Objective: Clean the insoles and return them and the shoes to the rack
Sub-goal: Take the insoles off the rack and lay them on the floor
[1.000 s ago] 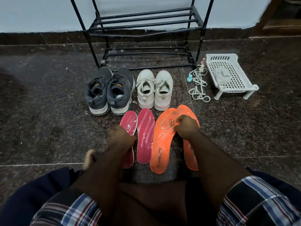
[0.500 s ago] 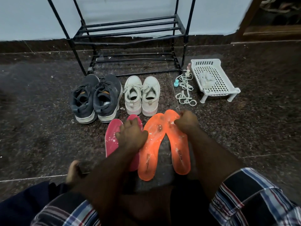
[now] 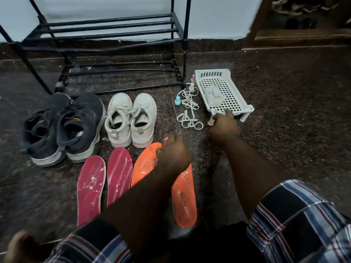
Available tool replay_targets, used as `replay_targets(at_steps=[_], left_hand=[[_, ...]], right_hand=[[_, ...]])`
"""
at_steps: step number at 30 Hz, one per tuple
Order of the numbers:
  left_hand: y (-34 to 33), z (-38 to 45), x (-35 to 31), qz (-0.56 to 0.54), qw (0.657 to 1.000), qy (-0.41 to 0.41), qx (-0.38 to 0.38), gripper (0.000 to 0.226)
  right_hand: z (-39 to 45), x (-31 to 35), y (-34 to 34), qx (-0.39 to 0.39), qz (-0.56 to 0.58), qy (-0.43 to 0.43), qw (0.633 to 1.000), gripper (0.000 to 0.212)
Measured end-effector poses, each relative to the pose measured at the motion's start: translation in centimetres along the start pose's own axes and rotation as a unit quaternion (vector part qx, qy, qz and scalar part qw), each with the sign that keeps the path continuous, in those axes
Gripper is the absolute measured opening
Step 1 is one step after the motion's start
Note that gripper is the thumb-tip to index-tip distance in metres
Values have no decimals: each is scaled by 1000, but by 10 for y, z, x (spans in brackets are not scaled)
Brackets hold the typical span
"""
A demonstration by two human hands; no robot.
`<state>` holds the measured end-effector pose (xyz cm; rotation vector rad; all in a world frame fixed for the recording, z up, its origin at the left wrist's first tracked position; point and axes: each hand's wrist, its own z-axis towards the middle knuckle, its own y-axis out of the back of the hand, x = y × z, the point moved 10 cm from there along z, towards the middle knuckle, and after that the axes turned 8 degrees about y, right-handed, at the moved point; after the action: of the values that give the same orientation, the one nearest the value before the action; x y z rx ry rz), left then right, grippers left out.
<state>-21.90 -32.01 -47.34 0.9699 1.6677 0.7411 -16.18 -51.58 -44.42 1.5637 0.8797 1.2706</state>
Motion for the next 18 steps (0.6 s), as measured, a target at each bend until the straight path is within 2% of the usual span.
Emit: replay_targets(at_steps=[6, 9, 15, 18], left_hand=[[-6, 8, -2, -9, 1000, -1, 4, 58], [-6, 8, -1, -20, 1000, -6, 8, 60], [3, 1, -1, -20, 1000, -11, 4, 58], [5, -11, -1, -14, 1000, -14, 9, 59]], right_hand=[[21, -6, -9, 81, -22, 15, 996, 32], [28, -5, -9, 79, -35, 29, 996, 26], [5, -5, -19, 85, -54, 42, 994, 31], [-22, -4, -20, 113, -53, 30, 992, 34]])
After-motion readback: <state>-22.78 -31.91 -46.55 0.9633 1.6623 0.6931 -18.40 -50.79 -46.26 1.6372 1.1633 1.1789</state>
